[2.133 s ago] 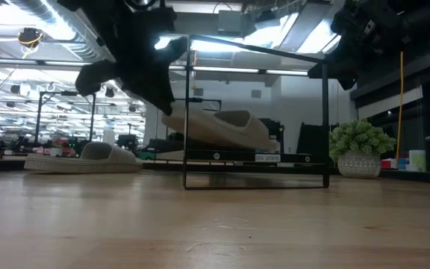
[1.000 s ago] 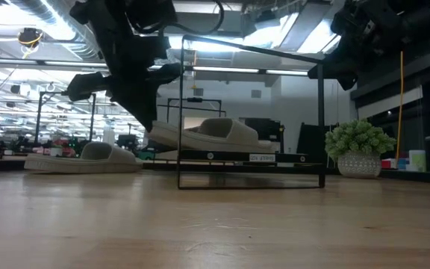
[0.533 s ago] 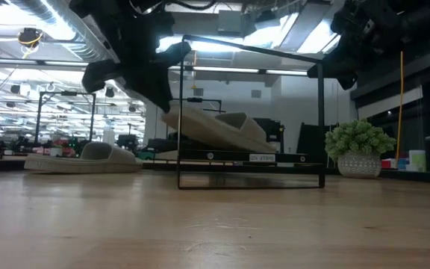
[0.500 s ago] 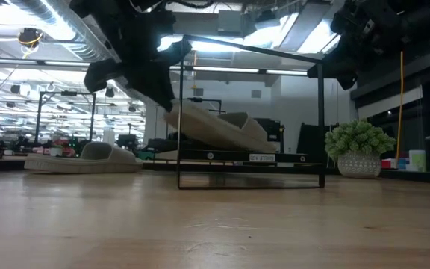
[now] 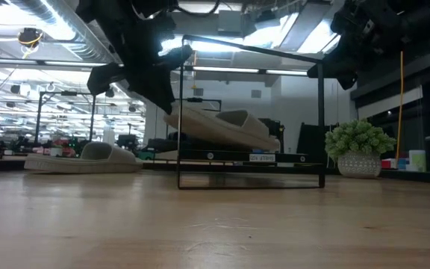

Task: Pick and place slides into the shelf
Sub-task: Put the right gray slide on the shelf

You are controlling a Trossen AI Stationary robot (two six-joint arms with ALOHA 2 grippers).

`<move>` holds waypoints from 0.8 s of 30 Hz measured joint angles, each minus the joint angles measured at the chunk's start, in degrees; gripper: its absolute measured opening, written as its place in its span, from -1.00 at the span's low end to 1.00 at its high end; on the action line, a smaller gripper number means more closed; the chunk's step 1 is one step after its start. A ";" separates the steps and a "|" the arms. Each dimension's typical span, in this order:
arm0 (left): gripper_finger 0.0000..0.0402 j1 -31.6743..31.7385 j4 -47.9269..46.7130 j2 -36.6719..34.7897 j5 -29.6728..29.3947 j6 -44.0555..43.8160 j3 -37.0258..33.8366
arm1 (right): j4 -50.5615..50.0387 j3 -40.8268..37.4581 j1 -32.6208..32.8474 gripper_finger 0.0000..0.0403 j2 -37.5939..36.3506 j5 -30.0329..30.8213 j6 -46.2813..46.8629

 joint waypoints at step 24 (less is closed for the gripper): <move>-0.99 6.64 -6.73 0.97 4.68 -3.98 0.00 | 0.64 0.00 0.00 -0.94 0.00 0.02 0.04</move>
